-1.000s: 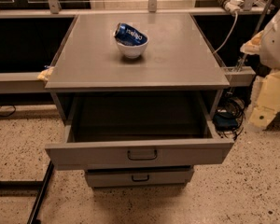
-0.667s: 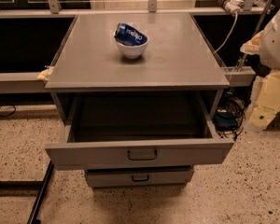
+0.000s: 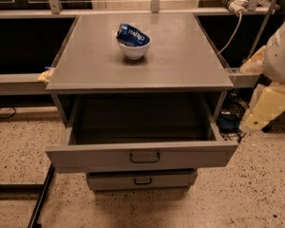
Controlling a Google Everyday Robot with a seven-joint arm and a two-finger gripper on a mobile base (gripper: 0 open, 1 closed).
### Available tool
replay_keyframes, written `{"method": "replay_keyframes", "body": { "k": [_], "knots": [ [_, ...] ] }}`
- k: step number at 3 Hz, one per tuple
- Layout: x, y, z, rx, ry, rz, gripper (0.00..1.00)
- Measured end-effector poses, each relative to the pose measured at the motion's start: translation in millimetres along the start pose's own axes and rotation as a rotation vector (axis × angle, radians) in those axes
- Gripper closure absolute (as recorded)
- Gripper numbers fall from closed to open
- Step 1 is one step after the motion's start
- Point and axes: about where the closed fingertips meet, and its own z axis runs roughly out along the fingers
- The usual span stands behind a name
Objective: Close top drawer
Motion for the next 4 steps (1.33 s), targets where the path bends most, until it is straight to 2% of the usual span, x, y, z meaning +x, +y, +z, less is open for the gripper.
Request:
{"method": "replay_keyframes", "body": {
  "k": [1, 2, 3, 4],
  "knots": [
    [13, 21, 51, -0.027, -0.066, 0.024, 0.47],
    [26, 49, 135, -0.100, -0.164, 0.063, 0.71],
    [25, 38, 148, -0.050, -0.189, 0.078, 0.95],
    [25, 38, 148, -0.050, -0.189, 0.077, 1.00]
  ]
}}
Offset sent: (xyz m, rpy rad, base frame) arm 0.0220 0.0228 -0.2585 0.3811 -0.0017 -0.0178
